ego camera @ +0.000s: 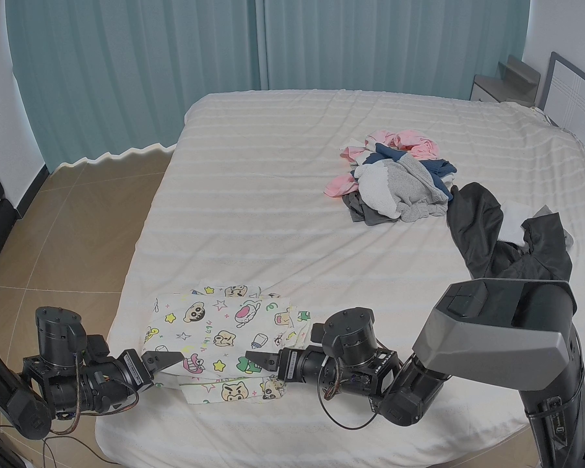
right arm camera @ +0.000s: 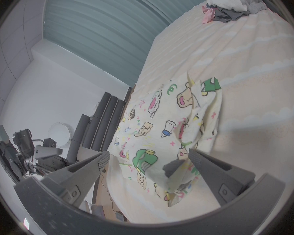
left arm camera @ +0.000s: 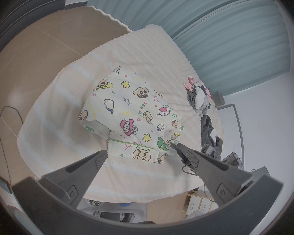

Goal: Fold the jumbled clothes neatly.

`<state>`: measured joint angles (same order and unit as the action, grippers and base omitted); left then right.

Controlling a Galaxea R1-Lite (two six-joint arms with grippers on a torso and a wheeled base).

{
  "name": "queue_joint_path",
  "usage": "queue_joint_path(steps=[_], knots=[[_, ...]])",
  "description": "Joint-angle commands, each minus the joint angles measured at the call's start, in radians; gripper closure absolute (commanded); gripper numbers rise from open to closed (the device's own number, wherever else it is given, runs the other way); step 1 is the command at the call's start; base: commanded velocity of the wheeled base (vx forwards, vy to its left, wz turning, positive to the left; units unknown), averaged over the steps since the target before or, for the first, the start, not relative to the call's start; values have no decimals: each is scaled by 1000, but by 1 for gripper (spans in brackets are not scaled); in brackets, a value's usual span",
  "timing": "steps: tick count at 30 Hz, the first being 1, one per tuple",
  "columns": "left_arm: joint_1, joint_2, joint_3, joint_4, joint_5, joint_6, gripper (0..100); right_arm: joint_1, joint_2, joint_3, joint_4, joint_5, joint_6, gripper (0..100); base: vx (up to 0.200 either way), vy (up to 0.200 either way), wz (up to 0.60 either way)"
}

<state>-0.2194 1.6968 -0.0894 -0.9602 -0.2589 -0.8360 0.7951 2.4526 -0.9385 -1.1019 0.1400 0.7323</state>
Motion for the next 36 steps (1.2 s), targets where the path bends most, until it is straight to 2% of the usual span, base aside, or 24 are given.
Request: queue_joint_path(steps=[1,20,27,36], knots=[[0,3,-1,0,0,0,0,-5,0,-8,5,-2,-4,0,0,0,0],[0,1,-1,0,0,1,0,39,-21,20,5,0,-4,0,0,0,0],[0,1,-1,0,0,1,0,38,-24,18,80,-2,-7,0,0,0,0],[0,1,-1,0,0,1,0,39,-23,6,89,-3,-8,0,0,0,0]])
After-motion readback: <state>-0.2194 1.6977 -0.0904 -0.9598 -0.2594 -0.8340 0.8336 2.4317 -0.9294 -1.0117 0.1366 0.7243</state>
